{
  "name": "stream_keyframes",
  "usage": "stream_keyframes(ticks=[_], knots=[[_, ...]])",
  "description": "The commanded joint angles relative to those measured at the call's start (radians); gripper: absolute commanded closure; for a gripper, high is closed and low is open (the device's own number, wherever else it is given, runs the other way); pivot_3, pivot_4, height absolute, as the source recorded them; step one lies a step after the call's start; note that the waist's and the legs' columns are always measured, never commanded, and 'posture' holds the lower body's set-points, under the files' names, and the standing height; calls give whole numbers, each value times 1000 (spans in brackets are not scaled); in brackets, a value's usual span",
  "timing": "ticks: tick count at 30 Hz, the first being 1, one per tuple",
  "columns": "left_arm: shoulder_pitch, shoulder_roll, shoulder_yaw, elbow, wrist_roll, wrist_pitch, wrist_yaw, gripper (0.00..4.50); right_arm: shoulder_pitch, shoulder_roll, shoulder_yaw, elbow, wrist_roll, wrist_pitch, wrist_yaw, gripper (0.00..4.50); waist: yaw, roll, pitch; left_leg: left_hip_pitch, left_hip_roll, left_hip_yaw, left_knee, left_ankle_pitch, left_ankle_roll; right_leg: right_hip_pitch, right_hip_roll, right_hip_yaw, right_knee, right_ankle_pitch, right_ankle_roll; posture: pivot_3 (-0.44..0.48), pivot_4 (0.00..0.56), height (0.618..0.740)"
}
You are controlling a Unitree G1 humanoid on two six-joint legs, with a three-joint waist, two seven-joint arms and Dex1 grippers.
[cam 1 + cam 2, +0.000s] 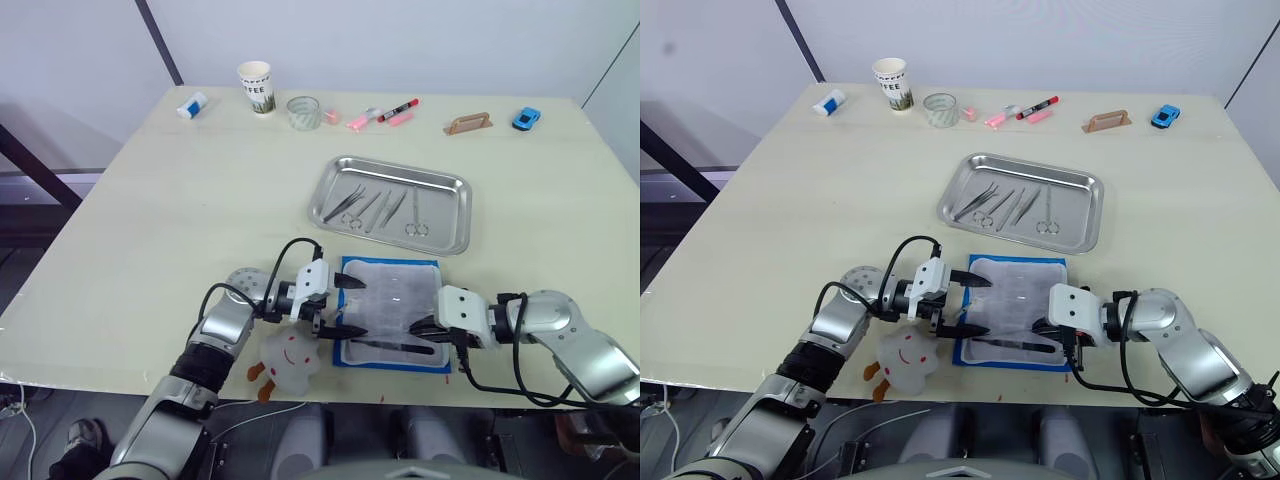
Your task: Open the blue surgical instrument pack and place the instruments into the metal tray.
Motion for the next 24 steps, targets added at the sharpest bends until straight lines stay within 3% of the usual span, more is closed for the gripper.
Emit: stream_keyframes(ticks=[1, 12, 15, 18, 24], knots=[[21, 4, -21, 12, 28, 23, 10, 0, -10, -20, -28, -45, 19, 22, 5, 4276, 0, 0, 0, 0, 0, 0, 0, 0, 0, 0, 0, 0, 0, 0, 0, 0, 150, 740], [22, 1, -23, 7, 28, 26, 14, 0, -7, -41, -24, -65, 28, 47, 8, 4276, 0, 0, 0, 0, 0, 0, 0, 0, 0, 0, 0, 0, 0, 0, 0, 0, 150, 740], [21, -1, -24, 9, 29, 26, 15, 0, -10, -39, -11, -68, 28, 51, 14, 3485, 1, 0, 0, 0, 0, 0, 0, 0, 0, 0, 0, 0, 0, 0, 0, 0, 150, 740], [19, -4, -25, 12, 30, 26, 15, 0, -11, -26, 3, -39, -12, 0, -8, 2057, 2, 0, 0, 0, 0, 0, 0, 0, 0, 0, 0, 0, 0, 0, 0, 0, 150, 740], [18, -6, -23, 21, 32, 18, 15, 0, -23, -20, 15, 17, -29, -33, 7, 2057, 3, 0, 0, 0, 0, 0, 0, 0, 0, 0, 0, 0, 0, 0, 0, 0, 150, 740]])
